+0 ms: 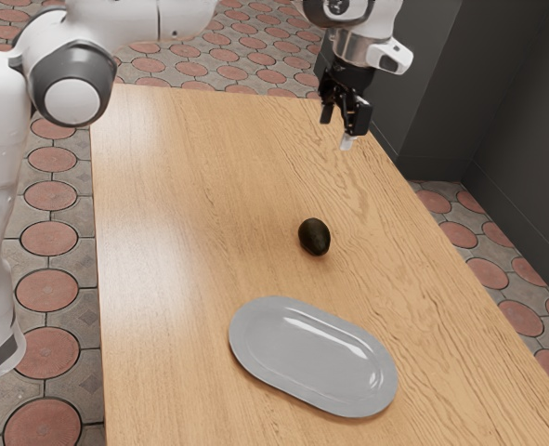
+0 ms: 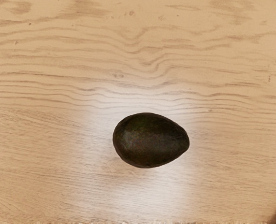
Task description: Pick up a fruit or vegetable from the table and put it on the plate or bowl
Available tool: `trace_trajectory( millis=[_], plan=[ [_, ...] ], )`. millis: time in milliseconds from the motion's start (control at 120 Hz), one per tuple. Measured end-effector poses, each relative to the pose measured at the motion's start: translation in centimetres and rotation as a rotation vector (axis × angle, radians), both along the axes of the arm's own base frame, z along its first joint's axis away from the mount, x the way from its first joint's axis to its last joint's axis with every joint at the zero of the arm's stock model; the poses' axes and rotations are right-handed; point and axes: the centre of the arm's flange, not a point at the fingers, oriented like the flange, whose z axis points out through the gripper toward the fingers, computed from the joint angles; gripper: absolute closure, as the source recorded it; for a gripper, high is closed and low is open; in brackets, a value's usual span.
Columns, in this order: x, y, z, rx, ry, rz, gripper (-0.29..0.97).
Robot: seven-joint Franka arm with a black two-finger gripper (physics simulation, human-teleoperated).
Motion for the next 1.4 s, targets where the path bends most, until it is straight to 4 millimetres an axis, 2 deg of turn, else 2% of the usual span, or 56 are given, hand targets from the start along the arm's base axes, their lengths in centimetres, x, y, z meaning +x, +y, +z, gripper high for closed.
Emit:
trace_trajectory(
  millis=[183, 283, 475, 550, 692, 925, 1042, 1183, 1400],
  plan=[
    [0.3, 0.3, -0.2, 0.002, -0.003, 0.013, 0.00],
    [0.3, -0.3, -0.2, 0.006, -0.005, -0.023, 0.00],
    [0.5, -0.8, -0.1, 0.027, -0.014, -0.251, 0.00],
    [0.7, -2.3, -0.3, 0.062, -0.012, -0.387, 0.01],
    [1.1, -3.9, -1.9, 0.089, 0.020, -0.634, 0.01],
    [1.7, -3.0, -7.8, 0.079, 0.097, -0.923, 0.01],
    [1.7, -2.9, -9.9, 0.061, 0.108, -1.037, 0.01],
    [1.8, -2.7, -11.7, 0.040, 0.108, -1.146, 0.01],
    [1.9, -2.4, -13.2, 0.021, 0.090, -1.270, 0.01]
  ],
)
